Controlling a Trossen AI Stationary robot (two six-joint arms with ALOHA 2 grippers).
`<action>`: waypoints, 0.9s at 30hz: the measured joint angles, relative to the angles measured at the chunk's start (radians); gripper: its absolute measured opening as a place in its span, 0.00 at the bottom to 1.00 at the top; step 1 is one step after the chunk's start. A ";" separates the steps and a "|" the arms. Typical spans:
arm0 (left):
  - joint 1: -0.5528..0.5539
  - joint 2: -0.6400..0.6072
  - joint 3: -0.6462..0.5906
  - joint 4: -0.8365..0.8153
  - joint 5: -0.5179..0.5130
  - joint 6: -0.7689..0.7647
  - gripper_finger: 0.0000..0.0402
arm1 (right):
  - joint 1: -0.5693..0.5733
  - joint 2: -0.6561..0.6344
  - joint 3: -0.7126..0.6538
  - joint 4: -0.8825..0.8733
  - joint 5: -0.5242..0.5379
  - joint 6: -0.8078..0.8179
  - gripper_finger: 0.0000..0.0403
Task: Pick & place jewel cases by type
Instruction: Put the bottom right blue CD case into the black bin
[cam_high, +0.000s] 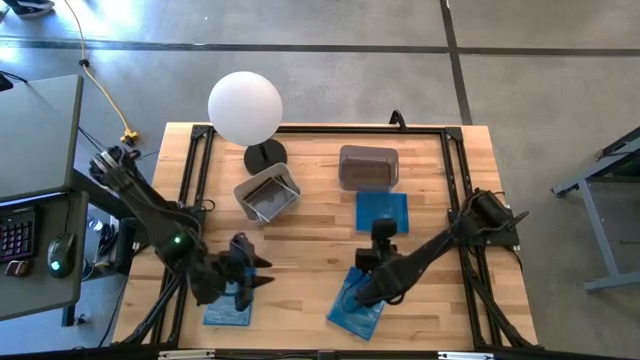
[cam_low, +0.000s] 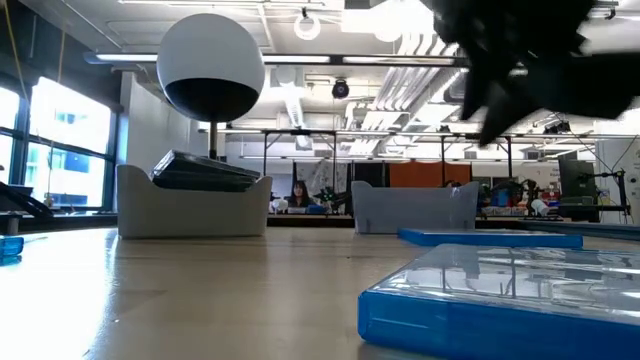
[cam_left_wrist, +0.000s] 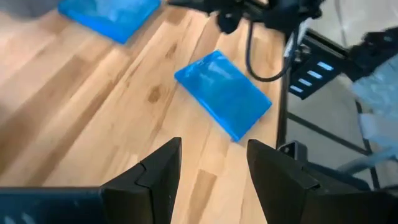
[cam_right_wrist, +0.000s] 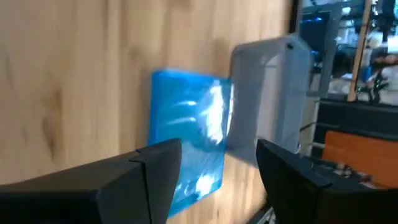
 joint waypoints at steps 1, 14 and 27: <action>0.001 0.014 0.000 -0.001 0.001 -0.023 0.45 | 0.006 -0.006 -0.035 0.018 -0.022 -0.001 0.51; 0.056 0.040 0.000 -0.046 0.013 -0.053 0.45 | 0.074 -0.370 -0.591 0.677 -0.187 0.133 0.51; 0.199 0.297 0.000 0.198 0.194 0.024 0.45 | 0.241 -0.509 -1.006 2.130 -0.432 -0.549 0.51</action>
